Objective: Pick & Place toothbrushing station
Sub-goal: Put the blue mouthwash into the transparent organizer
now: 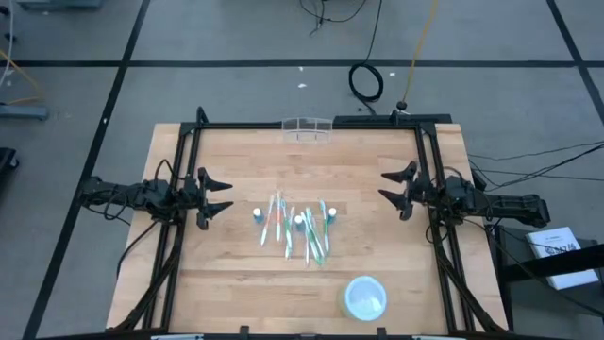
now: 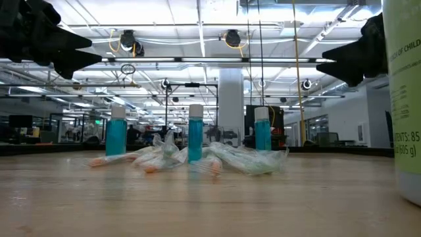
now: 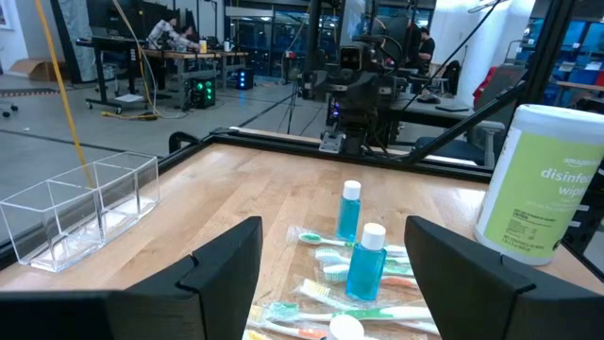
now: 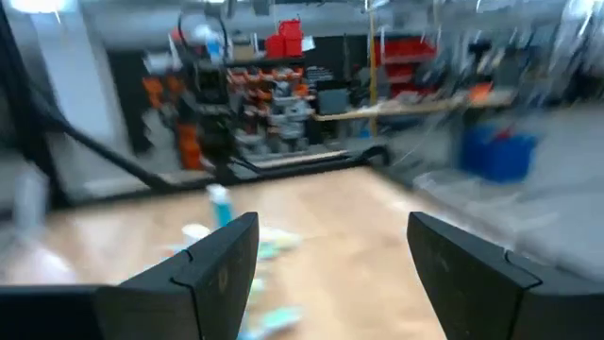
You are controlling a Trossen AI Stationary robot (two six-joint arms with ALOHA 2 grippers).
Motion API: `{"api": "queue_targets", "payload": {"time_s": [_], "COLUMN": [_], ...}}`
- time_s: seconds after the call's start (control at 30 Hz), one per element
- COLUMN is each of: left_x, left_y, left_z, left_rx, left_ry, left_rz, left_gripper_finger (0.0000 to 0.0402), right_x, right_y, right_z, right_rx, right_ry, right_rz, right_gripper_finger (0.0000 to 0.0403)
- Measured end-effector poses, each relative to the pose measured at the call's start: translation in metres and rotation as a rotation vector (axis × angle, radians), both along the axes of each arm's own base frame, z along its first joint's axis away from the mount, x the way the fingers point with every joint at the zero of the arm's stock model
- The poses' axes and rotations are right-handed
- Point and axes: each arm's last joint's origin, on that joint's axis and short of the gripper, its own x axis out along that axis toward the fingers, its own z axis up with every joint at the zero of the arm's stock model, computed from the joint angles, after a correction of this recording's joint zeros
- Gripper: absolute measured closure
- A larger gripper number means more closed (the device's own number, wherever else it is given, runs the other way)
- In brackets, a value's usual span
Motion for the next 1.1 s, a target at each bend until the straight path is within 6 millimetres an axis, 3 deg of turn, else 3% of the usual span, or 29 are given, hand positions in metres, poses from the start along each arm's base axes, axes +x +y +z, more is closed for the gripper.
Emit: {"api": "queue_targets", "payload": {"time_s": [0.2, 0.63, 0.87, 1.1], "left_x": [0.000, 0.000, 0.000, 0.000], "left_y": [0.000, 0.000, 0.000, 0.000], "left_z": [0.000, 0.000, 0.000, 0.000], "left_rx": [0.000, 0.000, 0.000, 0.000], "left_ry": [0.000, -0.001, -0.001, -0.001], "left_rz": [0.000, 0.000, 0.000, 0.000], "left_gripper_finger": [0.0135, 0.0135, 0.0135, 0.0135], "right_x": [0.000, -0.001, -0.002, -0.003], "right_y": [0.000, 0.000, -0.004, -0.004], "right_z": [0.000, 0.005, 0.004, 0.011], "right_rx": [0.236, 0.172, 0.125, 0.244], "right_ry": [-0.055, -0.095, -0.085, -0.193], "right_rz": [0.012, 0.006, -0.131, -0.106], "right_gripper_finger": [0.0138, 0.0138, 0.0138, 0.0138]}}
